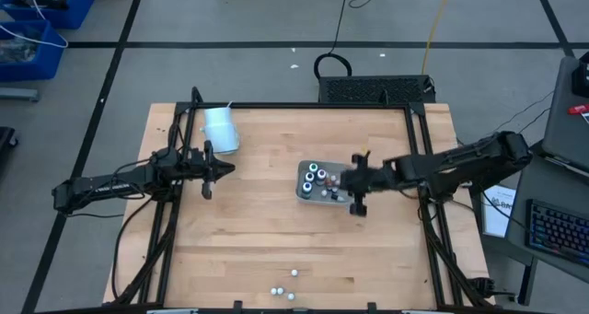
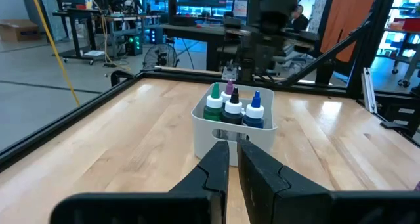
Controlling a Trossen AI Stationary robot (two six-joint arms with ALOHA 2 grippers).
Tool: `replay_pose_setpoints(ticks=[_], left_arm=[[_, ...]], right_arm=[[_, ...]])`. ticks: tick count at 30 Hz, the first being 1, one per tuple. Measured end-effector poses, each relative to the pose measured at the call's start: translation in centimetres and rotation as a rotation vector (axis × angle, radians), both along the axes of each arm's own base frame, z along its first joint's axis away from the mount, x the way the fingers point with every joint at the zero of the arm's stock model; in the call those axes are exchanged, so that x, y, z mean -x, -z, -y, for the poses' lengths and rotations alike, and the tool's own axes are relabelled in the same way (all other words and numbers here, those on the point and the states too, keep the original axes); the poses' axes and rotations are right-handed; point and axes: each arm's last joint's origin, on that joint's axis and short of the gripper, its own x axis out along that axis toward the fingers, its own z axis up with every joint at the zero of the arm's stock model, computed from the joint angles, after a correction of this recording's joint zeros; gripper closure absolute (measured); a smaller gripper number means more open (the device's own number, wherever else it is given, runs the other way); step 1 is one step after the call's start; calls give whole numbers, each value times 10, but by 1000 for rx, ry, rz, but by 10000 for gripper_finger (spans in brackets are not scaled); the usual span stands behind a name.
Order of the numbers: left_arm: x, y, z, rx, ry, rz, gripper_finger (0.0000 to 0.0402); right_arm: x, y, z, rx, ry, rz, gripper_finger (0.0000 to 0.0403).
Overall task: Pick & Place food coloring
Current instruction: Adjust the bin
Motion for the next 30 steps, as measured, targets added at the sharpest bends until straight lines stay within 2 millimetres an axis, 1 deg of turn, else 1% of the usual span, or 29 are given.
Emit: replay_pose_setpoints(ticks=[3, 6, 9, 12, 17, 20, 24, 30], left_arm=[[0, 0, 0, 1, 1, -3, 364], [0, 0, 0, 4, 0, -4, 364], [0, 1, 0, 6, -1, -6, 364], [0, 1, 0, 7, -1, -7, 364], [0, 1, 0, 4, -1, -8, 364], [0, 1, 0, 3, -1, -8, 364], [0, 1, 0, 3, -1, -8, 364], [0, 1, 0, 3, -1, -9, 364]], right_arm=[[-3, 3, -26, -33, -65, 23, 403], [-5, 12, -49, -56, -120, 13, 403], [-6, 22, -64, -70, -140, -27, 403], [-7, 31, -72, -86, -127, -61, 403], [-8, 45, -75, -79, -95, -140, 403], [-6, 52, -69, -33, -43, -204, 403], [-6, 55, -58, -2, 43, -232, 403], [-8, 55, -50, -8, 73, -236, 403]])
